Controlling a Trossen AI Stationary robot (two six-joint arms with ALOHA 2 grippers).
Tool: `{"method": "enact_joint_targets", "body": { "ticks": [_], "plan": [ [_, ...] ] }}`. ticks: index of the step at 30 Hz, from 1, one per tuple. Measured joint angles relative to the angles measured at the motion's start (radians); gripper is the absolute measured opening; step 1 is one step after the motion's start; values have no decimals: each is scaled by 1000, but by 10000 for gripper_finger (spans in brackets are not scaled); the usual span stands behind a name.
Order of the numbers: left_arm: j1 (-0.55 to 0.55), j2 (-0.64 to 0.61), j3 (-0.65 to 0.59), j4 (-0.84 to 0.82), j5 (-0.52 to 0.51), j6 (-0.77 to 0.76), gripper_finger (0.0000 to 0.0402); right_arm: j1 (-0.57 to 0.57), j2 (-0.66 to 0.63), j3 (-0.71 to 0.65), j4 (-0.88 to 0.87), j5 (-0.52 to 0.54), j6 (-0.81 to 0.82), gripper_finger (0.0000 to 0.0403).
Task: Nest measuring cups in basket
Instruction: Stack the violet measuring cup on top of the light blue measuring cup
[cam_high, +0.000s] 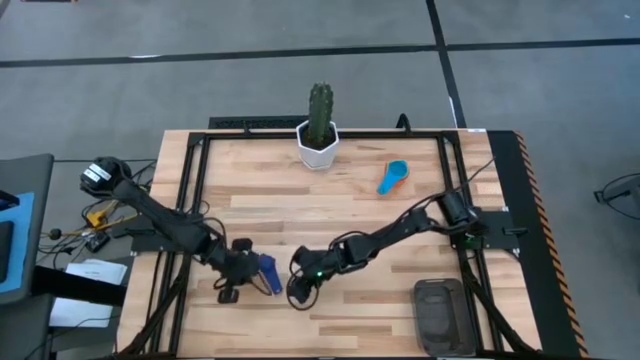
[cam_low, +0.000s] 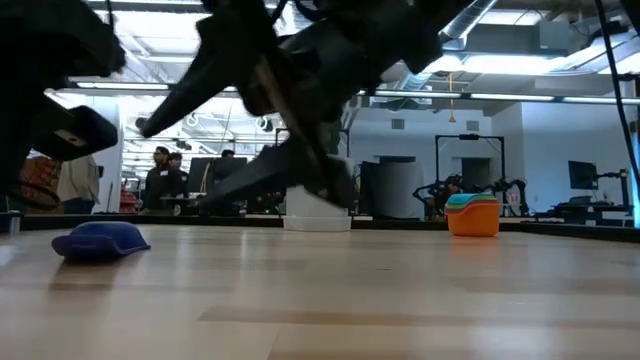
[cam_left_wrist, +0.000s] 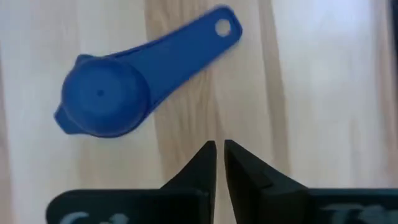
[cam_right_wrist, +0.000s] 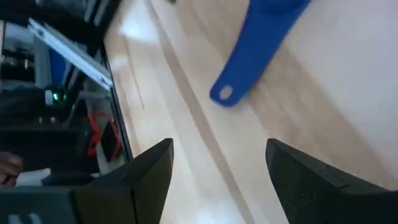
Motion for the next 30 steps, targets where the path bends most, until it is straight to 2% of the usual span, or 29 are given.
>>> {"method": "enact_joint_targets", "body": {
  "ticks": [5,11,16,21,25,30],
  "plan": [
    [-39,32,0,97,-131,52,33,7,57,33,13,-63,82,278],
    [-66,82,0,267,-328,88,110,6,62,34,-15,-80,122,272],
    [-111,170,0,390,-336,224,198,7,20,32,-97,-77,86,256],
    [-147,260,10,430,-345,228,267,15,-55,33,-237,-49,5,236],
    [-164,317,19,461,-396,168,294,17,-113,33,-360,-14,-53,225],
    [-175,391,48,454,-487,188,294,6,-145,32,-423,-6,-76,221]
  ]
}}
